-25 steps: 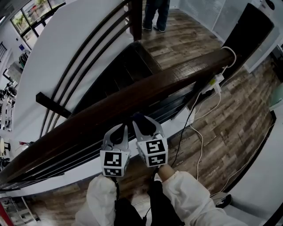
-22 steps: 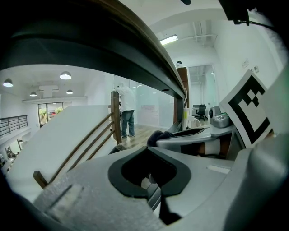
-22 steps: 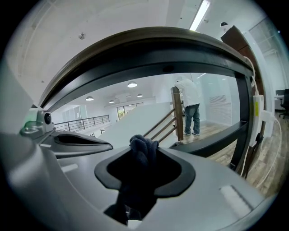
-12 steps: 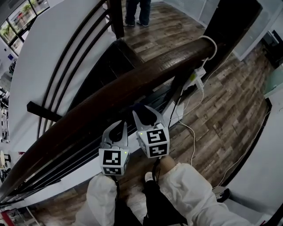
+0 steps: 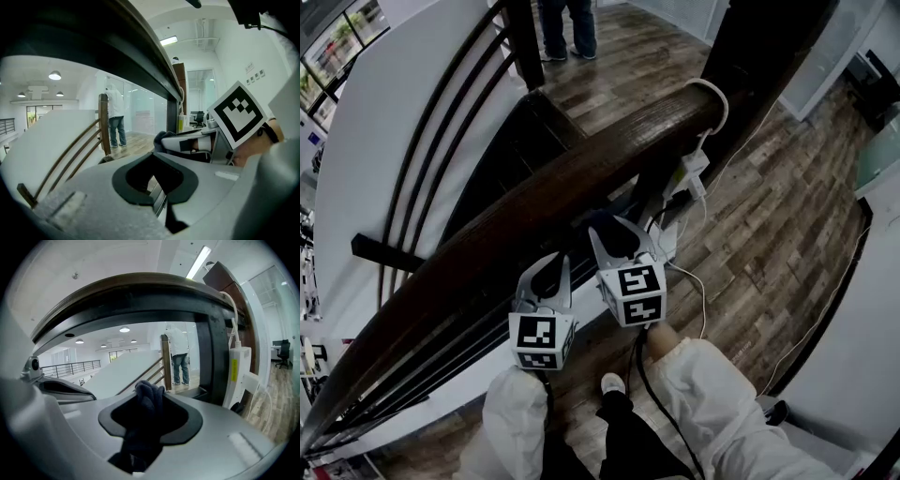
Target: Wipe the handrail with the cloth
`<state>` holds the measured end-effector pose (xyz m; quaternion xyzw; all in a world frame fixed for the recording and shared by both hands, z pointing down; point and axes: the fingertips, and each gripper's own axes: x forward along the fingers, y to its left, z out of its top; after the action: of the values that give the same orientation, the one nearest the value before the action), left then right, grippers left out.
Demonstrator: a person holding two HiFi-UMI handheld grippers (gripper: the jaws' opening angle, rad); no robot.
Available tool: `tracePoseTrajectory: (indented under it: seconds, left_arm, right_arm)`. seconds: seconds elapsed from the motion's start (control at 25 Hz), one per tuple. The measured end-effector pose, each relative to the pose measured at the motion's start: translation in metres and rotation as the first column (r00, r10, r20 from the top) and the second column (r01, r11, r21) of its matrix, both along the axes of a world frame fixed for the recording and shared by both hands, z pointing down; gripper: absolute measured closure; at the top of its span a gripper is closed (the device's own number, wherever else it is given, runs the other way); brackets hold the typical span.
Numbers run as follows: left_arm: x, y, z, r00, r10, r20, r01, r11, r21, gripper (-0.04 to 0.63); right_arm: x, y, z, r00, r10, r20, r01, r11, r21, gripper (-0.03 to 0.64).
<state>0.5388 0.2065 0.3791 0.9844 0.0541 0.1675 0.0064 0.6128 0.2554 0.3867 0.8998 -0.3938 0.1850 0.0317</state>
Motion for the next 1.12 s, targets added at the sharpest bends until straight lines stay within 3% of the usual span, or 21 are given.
tracePoseTrajectory:
  seconds: [0.52, 1.12]
  left_arm:
    - [0.039, 0.047, 0.002, 0.998, 0.069, -0.006, -0.069, 0.998, -0.013, 0.595]
    - [0.012, 0.026, 0.003, 0.999, 0.030, -0.012, -0.030, 0.999, -0.021, 0.595]
  right_arm:
    - [0.056, 0.042, 0.002, 0.997, 0.078, -0.006, -0.078, 0.997, 0.004, 0.475]
    - [0.075, 0.059, 0.000, 0.990, 0.141, -0.031, -0.142, 0.990, -0.023, 0.477]
